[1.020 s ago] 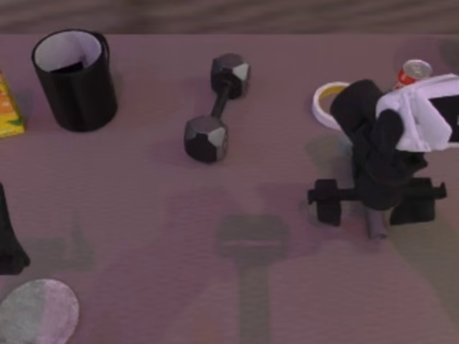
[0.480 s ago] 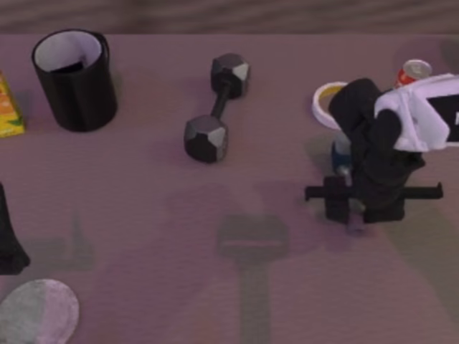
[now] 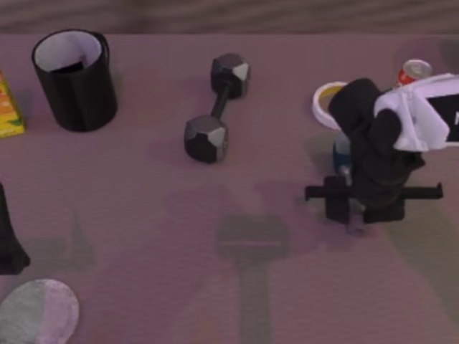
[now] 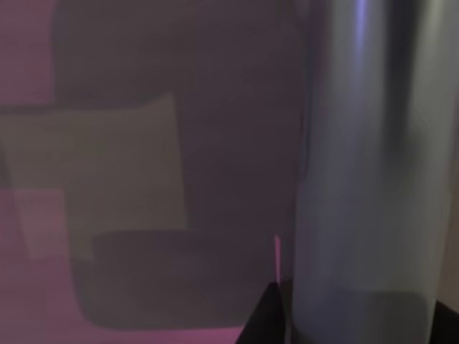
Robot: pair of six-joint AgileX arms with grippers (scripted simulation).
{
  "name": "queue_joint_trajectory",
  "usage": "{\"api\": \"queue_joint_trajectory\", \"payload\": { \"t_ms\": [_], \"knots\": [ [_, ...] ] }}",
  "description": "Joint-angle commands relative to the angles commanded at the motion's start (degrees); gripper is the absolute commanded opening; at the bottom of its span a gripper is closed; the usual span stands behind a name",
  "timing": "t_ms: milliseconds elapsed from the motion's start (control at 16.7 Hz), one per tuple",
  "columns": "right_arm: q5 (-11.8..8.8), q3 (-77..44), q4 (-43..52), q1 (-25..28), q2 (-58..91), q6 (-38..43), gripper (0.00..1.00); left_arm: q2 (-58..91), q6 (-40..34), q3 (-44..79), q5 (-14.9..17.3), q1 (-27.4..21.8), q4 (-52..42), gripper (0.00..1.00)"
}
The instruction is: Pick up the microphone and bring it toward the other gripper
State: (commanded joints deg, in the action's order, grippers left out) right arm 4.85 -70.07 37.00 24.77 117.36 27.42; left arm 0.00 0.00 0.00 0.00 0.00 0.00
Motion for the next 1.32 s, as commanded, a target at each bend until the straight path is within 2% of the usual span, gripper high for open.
{"api": "queue_joint_trajectory", "payload": {
  "t_ms": [180, 420, 660, 1080, 1320],
  "knots": [
    [-0.6, 0.3, -1.8, 0.1, -0.2, -0.6, 0.0, 0.0, 0.0, 0.0, 0.0, 0.0, 0.0, 1.0],
    [-3.6, 2.6, -12.2, 0.4, -2.0, -3.9, 0.0, 0.0, 0.0, 0.0, 0.0, 0.0, 0.0, 1.0],
    [-8.5, 7.2, -30.3, 0.5, -5.3, -9.1, 0.0, 0.0, 0.0, 0.0, 0.0, 0.0, 0.0, 1.0],
    [-18.4, 17.8, -68.8, 0.4, -14.0, -19.9, 0.0, 0.0, 0.0, 0.0, 0.0, 0.0, 0.0, 1.0],
    [-22.5, 22.0, -82.5, 0.3, -19.1, -24.7, 0.0, 0.0, 0.0, 0.0, 0.0, 0.0, 0.0, 1.0]
  ]
}}
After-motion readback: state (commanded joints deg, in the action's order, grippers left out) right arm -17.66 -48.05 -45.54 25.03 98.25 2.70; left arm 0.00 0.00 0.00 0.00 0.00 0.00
